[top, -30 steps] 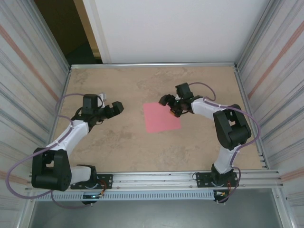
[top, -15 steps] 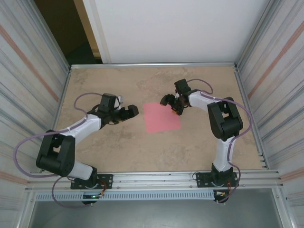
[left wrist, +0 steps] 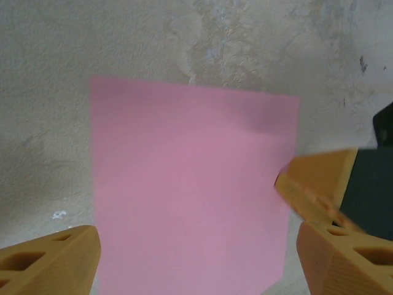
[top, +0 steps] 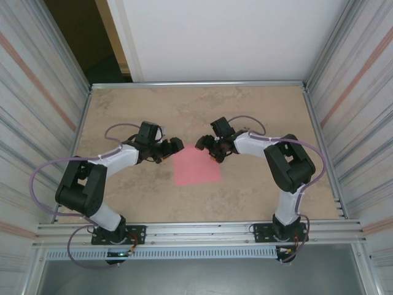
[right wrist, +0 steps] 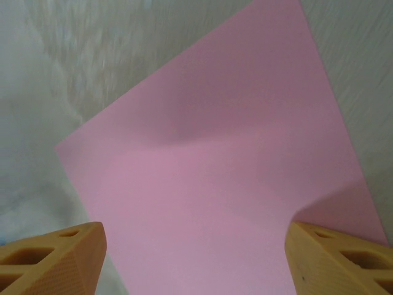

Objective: Fold a paper plane with a square sheet of paper (pick it up from the middle)
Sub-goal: Move the square sheet of paper to the center of the table, then first fold in half a square sheet of paper at the center of the table.

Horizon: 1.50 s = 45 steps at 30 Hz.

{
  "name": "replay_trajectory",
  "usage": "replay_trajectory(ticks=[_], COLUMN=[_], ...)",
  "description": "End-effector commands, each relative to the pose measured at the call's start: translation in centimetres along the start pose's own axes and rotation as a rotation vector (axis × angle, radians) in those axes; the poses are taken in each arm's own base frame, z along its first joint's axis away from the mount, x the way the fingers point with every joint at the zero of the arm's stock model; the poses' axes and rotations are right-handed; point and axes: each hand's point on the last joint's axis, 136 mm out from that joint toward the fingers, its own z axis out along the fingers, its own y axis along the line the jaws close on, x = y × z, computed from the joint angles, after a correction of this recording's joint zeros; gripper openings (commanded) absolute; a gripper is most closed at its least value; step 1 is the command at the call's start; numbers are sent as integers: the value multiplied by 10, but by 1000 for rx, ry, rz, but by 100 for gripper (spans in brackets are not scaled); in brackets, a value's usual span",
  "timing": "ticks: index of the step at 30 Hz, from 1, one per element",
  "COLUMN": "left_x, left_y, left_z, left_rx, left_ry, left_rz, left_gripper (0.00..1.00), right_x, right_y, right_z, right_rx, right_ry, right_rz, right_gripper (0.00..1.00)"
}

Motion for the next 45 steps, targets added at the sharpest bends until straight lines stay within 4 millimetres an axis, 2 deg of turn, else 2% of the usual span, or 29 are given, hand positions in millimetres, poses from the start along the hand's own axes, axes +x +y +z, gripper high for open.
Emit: replay_trajectory(ticks=[1, 3, 5, 10, 13, 18, 22, 26, 33, 40, 45], left_x=[3, 11, 16, 31, 39, 46, 52, 56, 57, 67, 71], left_y=[-10, -9, -13, -20, -15, -9, -4, -5, -1, 16, 21], left_z=[0, 1, 2, 14, 17, 15, 17, 22, 27, 34, 35], left_rx=[1, -17, -16, 2, -17, -43, -62, -65, -82, -113, -97], left_ry=[31, 56, 71, 142, 165, 172, 181, 195, 195, 206, 191], left_rz=[-32, -34, -26, -37, -60, -74, -78, -65, -57, -83, -102], left_gripper=[82, 82, 82, 81, 83, 86, 86, 85, 86, 89, 93], right_x=[-4, -13, -19, -18, -13, -6, 3, 10, 14, 21, 26], right_y=[5, 10, 2, -20, -29, -32, -25, -23, -34, -47, -49], right_z=[-17, -32, -42, -49, -50, -43, -32, -20, -13, -8, -1], right_rx=[-52, -80, -66, -23, 21, 32, 22, 27, 66, 86, 91], right_ry=[-3, -24, -26, 48, 77, 121, 155, 180, 182, 202, 220], right_rz=[103, 40, -6, -134, -192, -222, -261, -277, -273, -268, -265], right_gripper=[75, 74, 72, 61, 59, 58, 51, 47, 48, 49, 48])
